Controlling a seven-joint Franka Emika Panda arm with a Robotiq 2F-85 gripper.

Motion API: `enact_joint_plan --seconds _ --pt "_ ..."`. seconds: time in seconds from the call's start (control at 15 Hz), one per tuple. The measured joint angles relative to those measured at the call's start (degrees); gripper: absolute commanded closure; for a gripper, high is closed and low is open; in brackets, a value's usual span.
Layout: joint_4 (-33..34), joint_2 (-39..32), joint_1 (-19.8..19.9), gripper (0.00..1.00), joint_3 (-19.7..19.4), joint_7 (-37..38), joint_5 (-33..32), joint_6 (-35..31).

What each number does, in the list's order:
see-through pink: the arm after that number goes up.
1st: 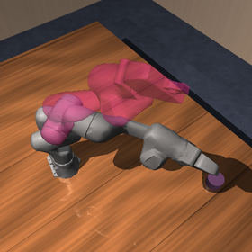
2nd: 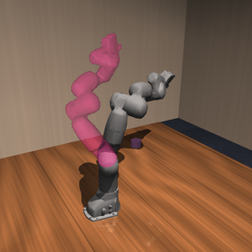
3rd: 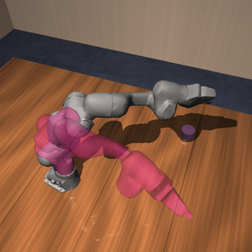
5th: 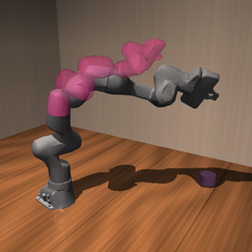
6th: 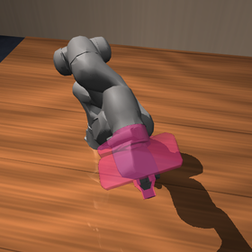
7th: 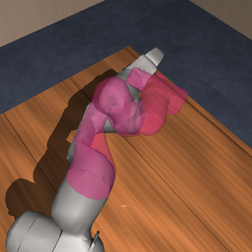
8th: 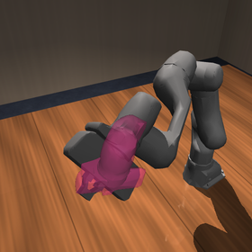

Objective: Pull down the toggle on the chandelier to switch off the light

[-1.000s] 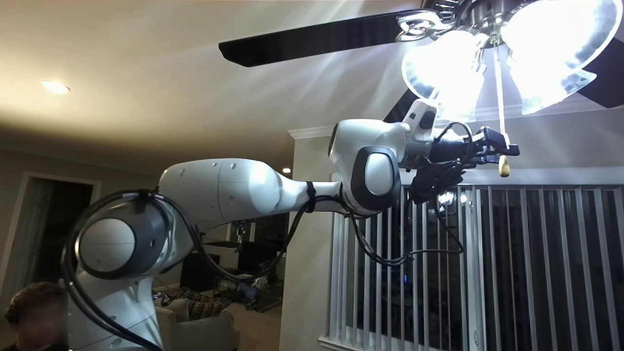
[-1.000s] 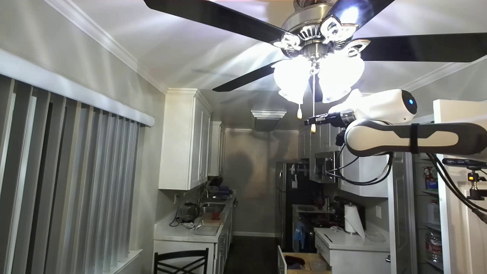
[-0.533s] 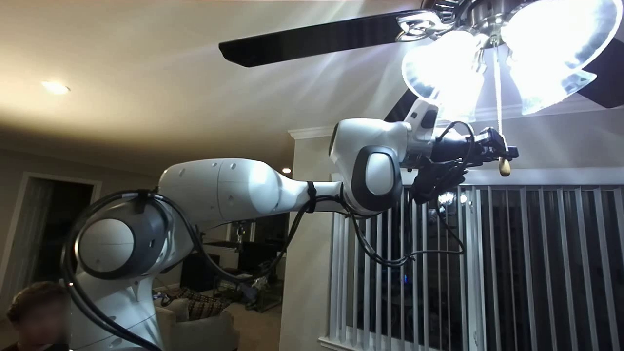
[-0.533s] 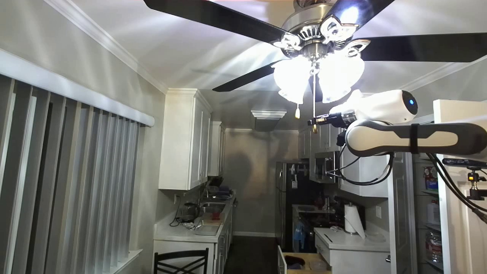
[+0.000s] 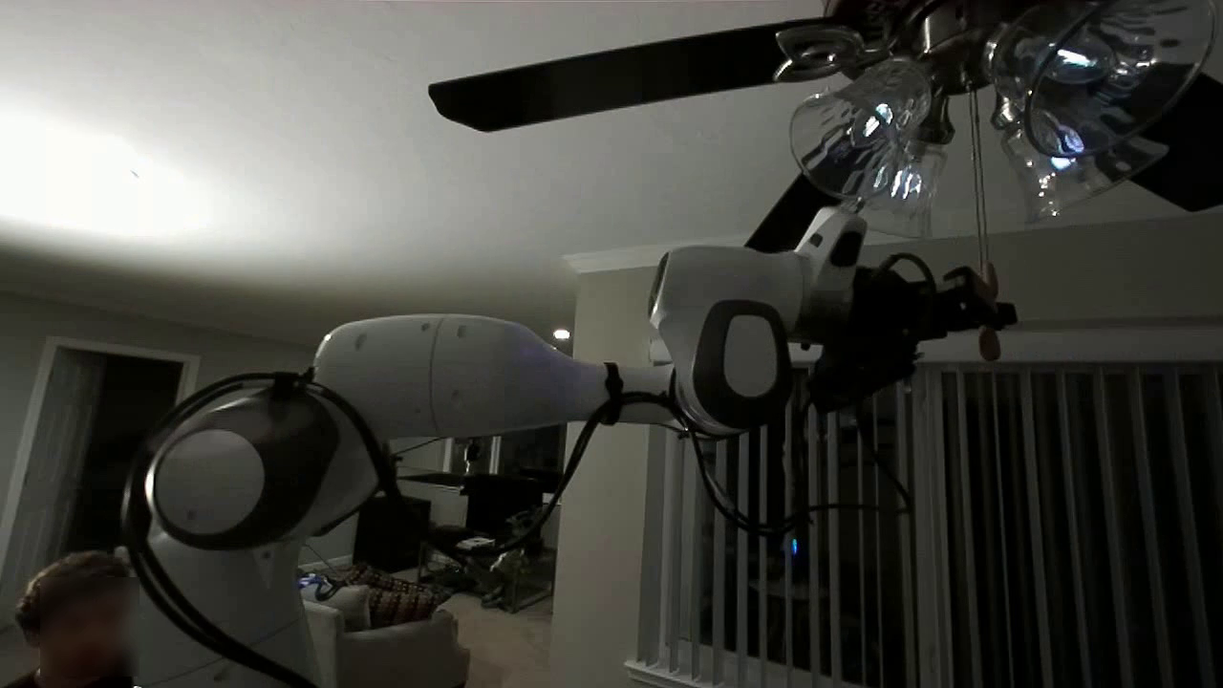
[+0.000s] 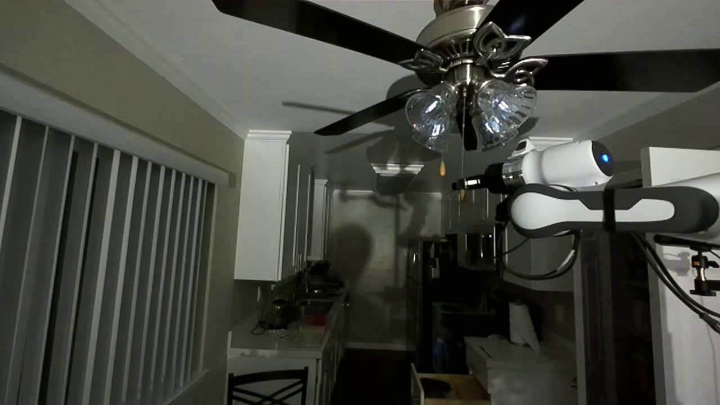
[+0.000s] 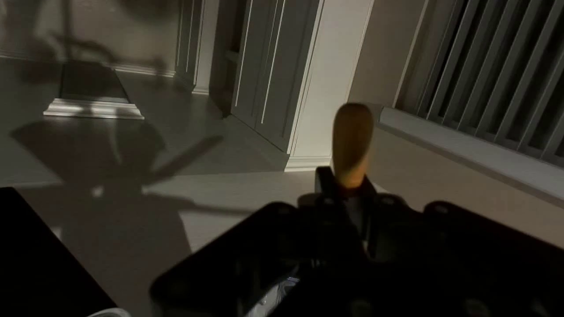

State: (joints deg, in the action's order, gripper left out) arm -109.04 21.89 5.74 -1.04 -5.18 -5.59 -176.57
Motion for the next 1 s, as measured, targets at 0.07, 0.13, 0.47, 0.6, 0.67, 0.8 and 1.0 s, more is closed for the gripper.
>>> enact_joint_plan --seconds 0.07,0.13,0.47,0.6,0.67,0.8,1.0 --pt "-0.44 0.08 -0.35 0.96 -0.42 0.01 0.06 -0.93" --pt "-0.81 0.19 -0.74 0.96 -0.9 0.01 0.1 -1.61" --pt "-1.27 0.35 -2.19 0.53 -2.3 0.01 0.22 -1.69" --pt "-2.57 0.33 -2.4 0.41 -2.37 0.01 0.24 -1.51" --pt "-3.27 0.31 -2.44 0.35 -2.37 0.01 0.25 -1.47" --pt "-4.51 0.28 -2.52 0.22 -2.39 0.02 0.25 -1.44" --pt "-6.15 0.29 -2.81 0.03 -2.43 0.02 0.25 0.08"
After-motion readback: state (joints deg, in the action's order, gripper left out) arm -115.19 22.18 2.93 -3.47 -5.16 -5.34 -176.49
